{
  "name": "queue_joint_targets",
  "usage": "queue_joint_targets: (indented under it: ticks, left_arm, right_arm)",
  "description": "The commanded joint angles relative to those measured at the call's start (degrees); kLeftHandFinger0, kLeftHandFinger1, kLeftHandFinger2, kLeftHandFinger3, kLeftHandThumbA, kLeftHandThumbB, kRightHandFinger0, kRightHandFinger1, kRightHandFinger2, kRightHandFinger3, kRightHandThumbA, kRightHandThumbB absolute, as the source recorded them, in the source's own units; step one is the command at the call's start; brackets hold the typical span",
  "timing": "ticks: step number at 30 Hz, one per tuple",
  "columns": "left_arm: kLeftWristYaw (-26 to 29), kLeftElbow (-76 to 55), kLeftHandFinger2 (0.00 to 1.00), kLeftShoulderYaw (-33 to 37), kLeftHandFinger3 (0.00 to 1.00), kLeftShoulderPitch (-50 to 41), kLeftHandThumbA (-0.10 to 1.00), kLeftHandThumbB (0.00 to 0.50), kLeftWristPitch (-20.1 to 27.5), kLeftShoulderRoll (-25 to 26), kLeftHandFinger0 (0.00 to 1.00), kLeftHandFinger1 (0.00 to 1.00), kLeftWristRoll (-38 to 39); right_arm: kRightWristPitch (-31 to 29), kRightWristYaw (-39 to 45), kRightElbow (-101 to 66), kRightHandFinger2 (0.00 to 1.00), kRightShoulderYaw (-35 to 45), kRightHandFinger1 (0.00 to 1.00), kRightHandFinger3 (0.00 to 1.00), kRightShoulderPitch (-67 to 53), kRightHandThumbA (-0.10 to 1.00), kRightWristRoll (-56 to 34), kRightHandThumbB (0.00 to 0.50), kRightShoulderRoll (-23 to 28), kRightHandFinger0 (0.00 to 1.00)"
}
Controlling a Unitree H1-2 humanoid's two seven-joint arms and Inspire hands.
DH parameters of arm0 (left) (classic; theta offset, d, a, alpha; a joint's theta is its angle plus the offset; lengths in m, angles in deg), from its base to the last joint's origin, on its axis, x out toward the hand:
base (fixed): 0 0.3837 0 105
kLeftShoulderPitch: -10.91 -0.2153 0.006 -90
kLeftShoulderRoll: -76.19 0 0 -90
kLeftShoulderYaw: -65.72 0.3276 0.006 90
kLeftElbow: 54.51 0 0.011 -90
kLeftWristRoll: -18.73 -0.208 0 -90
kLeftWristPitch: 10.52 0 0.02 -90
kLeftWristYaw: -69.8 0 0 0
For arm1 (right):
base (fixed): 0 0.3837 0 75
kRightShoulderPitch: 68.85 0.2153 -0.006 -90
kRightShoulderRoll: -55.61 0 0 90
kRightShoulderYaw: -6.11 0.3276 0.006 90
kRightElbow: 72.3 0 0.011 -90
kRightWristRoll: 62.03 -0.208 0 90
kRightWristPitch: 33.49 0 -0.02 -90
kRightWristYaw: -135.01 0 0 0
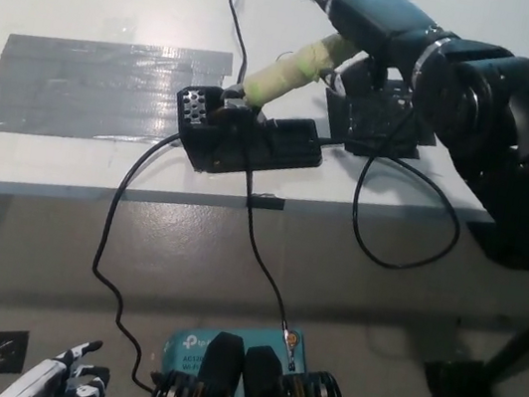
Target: The robot uses its right hand to grab the soldering gun kept on the middle of the table and pulls it out of its base and keep it on the right side of the base
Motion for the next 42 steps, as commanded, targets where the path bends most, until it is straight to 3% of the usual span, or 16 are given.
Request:
queue_joint_targets:
  ticks: [1, 7, 12, 17, 21, 22, 23, 25, 29, 30, 31, 32, 37, 39, 41, 42]
  left_arm:
    - [-0.54, -1.61, 0.88, 0.43, 1.00, 0.24, 0.51, 0.216, -0.80, 0.03, 0.64, 0.76, -0.71]
    - [-0.78, -1.44, 0.87, 0.91, 1.00, -0.12, 0.50, 0.211, -0.56, -0.08, 0.64, 0.75, -0.40]
    - [-1.15, -1.14, 0.85, 1.54, 1.00, 0.02, 0.48, 0.214, -0.73, -0.16, 0.67, 0.74, -0.21]
    - [-0.98, -1.62, 0.88, 1.98, 1.00, -0.12, 0.50, 0.221, -0.80, -0.22, 0.70, 0.76, -0.23]
    - [-0.67, -1.20, 0.87, 2.25, 1.00, 0.06, 0.48, 0.241, -0.80, -0.64, 0.71, 0.75, -0.35]
    - [-0.78, -1.42, 0.87, 2.48, 1.00, 0.06, 0.47, 0.234, -0.80, -0.44, 0.71, 0.75, -0.57]
    - [-0.85, -1.27, 0.87, 2.53, 1.00, 0.11, 0.47, 0.242, -0.80, -0.38, 0.70, 0.75, -0.53]
    - [-0.93, -1.11, 0.87, 3.05, 1.00, 0.26, 0.45, 0.254, -0.78, -0.49, 0.69, 0.73, -0.79]
    - [-1.15, -1.41, 0.86, 4.57, 1.00, 0.46, 0.46, 0.236, 0.12, 0.20, 0.65, 0.71, -2.28]
    - [-1.28, -1.46, 0.86, 5.00, 1.00, 0.58, 0.46, 0.236, -0.18, 0.26, 0.65, 0.71, -2.54]
    - [-1.51, -0.91, 0.86, 5.20, 1.00, 0.78, 0.45, 0.245, 0.04, 0.31, 0.66, 0.72, -2.49]
    - [-1.78, -0.74, 0.86, 5.08, 1.00, 0.85, 0.44, 0.256, -0.32, 0.22, 0.66, 0.72, -1.97]
    - [-1.83, -1.15, 0.90, 6.26, 1.00, 1.04, 0.45, 0.257, -0.28, 0.98, 0.67, 0.74, -3.23]
    - [-1.84, -1.29, 0.92, 7.38, 1.00, 1.43, 0.45, 0.242, -0.15, 1.69, 0.67, 0.76, -4.60]
    - [-1.75, -1.34, 0.92, 7.54, 1.00, 1.59, 0.45, 0.241, -0.24, 1.84, 0.67, 0.76, -4.55]
    - [-1.81, -1.42, 0.94, 8.88, 1.00, 2.06, 0.46, 0.225, -0.23, 2.81, 0.69, 0.78, -6.36]
  right_arm:
    - [0.48, 2.82, 1.07, 1.00, 0.60, 1.00, 1.00, 3.22, 0.70, 2.91, 0.369, -0.38, 1.00]
    - [2.59, 6.84, 1.31, 1.00, -1.88, 1.00, 1.00, 2.76, 0.72, 6.39, 0.499, -1.06, 1.00]
    - [3.11, 8.55, 2.93, 1.00, -3.27, 1.00, 1.00, 2.24, 0.50, 8.24, 0.500, -2.23, 1.00]
    - [-0.65, 5.84, 2.83, 1.00, -5.21, 1.00, 1.00, 1.41, 0.42, 12.39, 0.500, -2.48, 1.00]
    - [-6.19, -5.98, 3.18, 1.00, -5.25, 1.00, 1.00, -0.70, 0.31, 16.74, 0.453, -2.18, 1.00]
    - [-7.45, -13.71, 4.60, 0.85, -6.12, 1.00, 1.00, -1.78, 0.23, 20.13, 0.416, -2.37, 1.00]
    - [-7.15, -15.86, 5.01, 0.63, -6.35, 0.87, 1.00, -2.27, 0.18, 21.33, 0.395, -2.55, 0.94]
    - [-7.28, -21.04, 5.43, 0.32, -7.70, 0.53, 1.00, -3.65, 0.10, 24.68, 0.373, -1.76, 0.54]
    - [-7.34, -27.45, 7.02, 0.07, -11.12, 0.03, 1.00, -4.51, -0.10, 30.60, 0.232, -0.28, 0.01]
    - [-7.05, -28.18, 6.72, 0.06, -11.28, 0.00, 1.00, -5.11, -0.10, 31.23, 0.229, 0.19, 0.00]
    - [-6.43, -28.99, 7.47, 0.05, -11.67, 0.00, 1.00, -5.62, 0.06, 31.89, 0.288, 0.31, 0.00]
    - [-6.41, -30.60, 8.54, 0.05, -11.69, 0.00, 1.00, -6.19, 0.10, 31.96, 0.306, 0.33, 0.00]
    - [-7.01, -35.75, 10.94, 0.01, -11.87, 0.00, 1.00, -7.33, 0.12, 33.30, 0.331, 0.60, 0.00]
    - [-7.46, -37.30, 11.98, 0.00, -11.22, 0.00, 1.00, -7.74, 0.12, 32.86, 0.304, 0.64, 0.00]
    - [-7.66, -37.68, 12.24, 0.09, -10.90, 0.00, 1.00, -7.77, 0.12, 33.00, 0.308, 0.55, 0.00]
    - [-7.28, -39.86, 13.36, 0.06, -12.25, 0.00, 0.60, -7.06, 0.16, 35.47, 0.331, 0.65, 0.00]
